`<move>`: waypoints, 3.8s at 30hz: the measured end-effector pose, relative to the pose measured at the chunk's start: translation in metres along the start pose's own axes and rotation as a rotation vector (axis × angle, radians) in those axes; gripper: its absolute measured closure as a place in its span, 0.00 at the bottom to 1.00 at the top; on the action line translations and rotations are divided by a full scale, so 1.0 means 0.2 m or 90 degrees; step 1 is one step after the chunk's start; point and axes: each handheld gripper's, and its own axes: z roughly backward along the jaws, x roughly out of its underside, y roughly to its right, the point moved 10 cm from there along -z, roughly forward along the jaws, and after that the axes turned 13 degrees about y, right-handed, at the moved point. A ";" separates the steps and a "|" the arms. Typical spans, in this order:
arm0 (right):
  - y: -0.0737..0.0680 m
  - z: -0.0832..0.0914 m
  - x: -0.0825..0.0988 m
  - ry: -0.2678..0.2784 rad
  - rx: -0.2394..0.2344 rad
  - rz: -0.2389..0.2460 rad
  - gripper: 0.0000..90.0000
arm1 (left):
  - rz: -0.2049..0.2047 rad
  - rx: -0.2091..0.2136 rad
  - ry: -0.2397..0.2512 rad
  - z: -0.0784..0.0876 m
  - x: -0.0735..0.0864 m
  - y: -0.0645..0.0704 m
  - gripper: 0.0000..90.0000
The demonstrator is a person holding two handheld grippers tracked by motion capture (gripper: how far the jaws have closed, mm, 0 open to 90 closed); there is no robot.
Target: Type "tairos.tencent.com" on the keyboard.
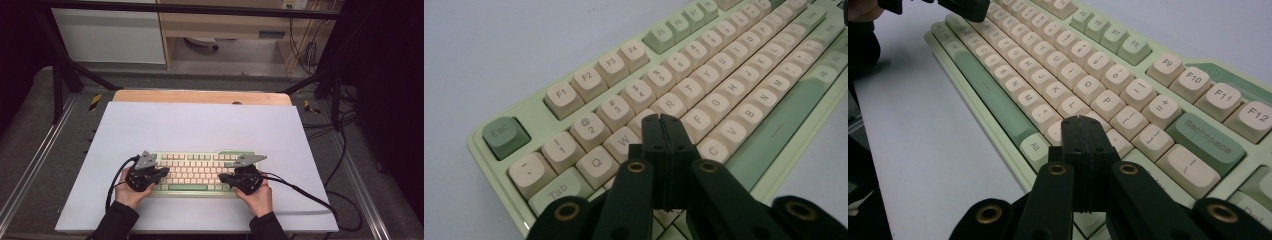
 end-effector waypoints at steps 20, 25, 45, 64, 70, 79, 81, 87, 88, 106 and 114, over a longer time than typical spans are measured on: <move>0.00 0.01 0.00 0.003 0.000 -0.001 1.00 | -0.006 0.000 -0.010 -0.02 0.04 0.00 1.00; 0.00 0.01 0.00 0.001 0.000 -0.002 1.00 | -0.005 -0.001 -0.004 -0.01 0.04 -0.01 1.00; -0.02 -0.02 -0.02 0.013 -0.009 -0.011 1.00 | -0.003 0.002 0.017 0.08 0.02 -0.02 1.00; -0.06 -0.13 0.00 -0.007 -0.012 -0.002 1.00 | 0.003 0.001 0.025 0.11 0.01 -0.03 1.00; -0.06 -0.14 0.02 -0.013 -0.010 -0.004 1.00 | 0.003 0.001 0.024 0.11 0.01 -0.03 1.00; -0.05 -0.16 0.03 -0.017 -0.008 0.001 1.00 | 0.005 0.002 0.026 0.12 0.01 -0.03 1.00; -0.06 -0.16 0.04 -0.020 -0.010 0.002 1.00 | 0.004 0.002 0.025 0.11 0.01 -0.03 1.00; -0.06 -0.16 0.04 -0.022 -0.011 0.006 1.00 | 0.003 0.006 0.023 0.11 0.02 -0.02 1.00; -0.06 -0.16 0.04 -0.020 -0.011 0.007 1.00 | 0.004 0.006 0.023 0.11 0.02 -0.02 1.00; 0.00 -0.04 0.00 -0.006 -0.003 0.003 1.00 | 0.009 0.015 0.020 0.09 0.01 0.01 1.00; 0.03 -0.01 0.03 -0.008 -0.002 -0.006 1.00 | -0.001 0.015 0.014 0.07 0.00 0.04 1.00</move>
